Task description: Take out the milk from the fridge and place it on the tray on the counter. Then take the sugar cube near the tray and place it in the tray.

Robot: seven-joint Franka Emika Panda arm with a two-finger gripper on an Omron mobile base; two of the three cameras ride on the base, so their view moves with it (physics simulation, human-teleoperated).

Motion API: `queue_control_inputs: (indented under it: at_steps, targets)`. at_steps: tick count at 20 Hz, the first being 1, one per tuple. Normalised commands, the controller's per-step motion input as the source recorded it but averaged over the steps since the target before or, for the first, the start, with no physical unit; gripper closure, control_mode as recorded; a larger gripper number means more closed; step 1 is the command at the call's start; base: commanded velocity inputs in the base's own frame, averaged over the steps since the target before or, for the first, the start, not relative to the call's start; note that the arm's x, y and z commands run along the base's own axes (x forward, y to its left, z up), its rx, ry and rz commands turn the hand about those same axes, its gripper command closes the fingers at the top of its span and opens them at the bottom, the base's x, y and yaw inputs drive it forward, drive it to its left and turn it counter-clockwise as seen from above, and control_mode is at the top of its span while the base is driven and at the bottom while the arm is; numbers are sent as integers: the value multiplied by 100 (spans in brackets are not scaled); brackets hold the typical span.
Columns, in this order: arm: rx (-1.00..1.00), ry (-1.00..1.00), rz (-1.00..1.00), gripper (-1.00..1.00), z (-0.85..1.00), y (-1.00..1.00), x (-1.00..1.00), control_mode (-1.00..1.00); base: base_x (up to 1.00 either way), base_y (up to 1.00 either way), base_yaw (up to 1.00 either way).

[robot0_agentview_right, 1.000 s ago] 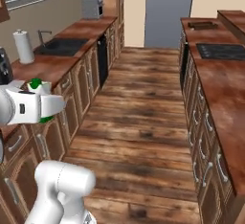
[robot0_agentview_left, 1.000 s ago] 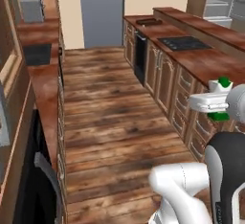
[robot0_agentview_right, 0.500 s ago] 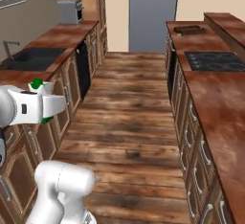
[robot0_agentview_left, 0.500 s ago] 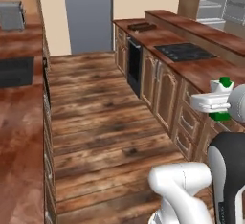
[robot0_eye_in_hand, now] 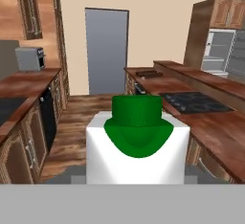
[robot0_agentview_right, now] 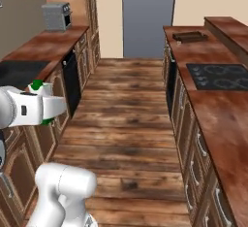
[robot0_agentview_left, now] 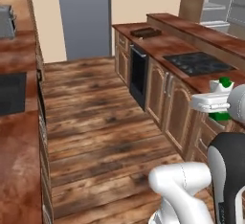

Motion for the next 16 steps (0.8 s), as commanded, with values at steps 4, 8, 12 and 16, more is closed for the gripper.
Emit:
queue_control_inputs:
  at_steps: [4, 8, 12, 16]
  targets:
    - [0, 0, 0, 100, 0, 0, 0, 100, 100, 4, -9]
    - [0, 0, 0, 100, 0, 0, 0, 100, 100, 0, -12]
    - [0, 0, 0, 100, 0, 0, 0, 100, 100, 6, -12]
    - [0, 0, 0, 100, 0, 0, 0, 100, 100, 22, -11]
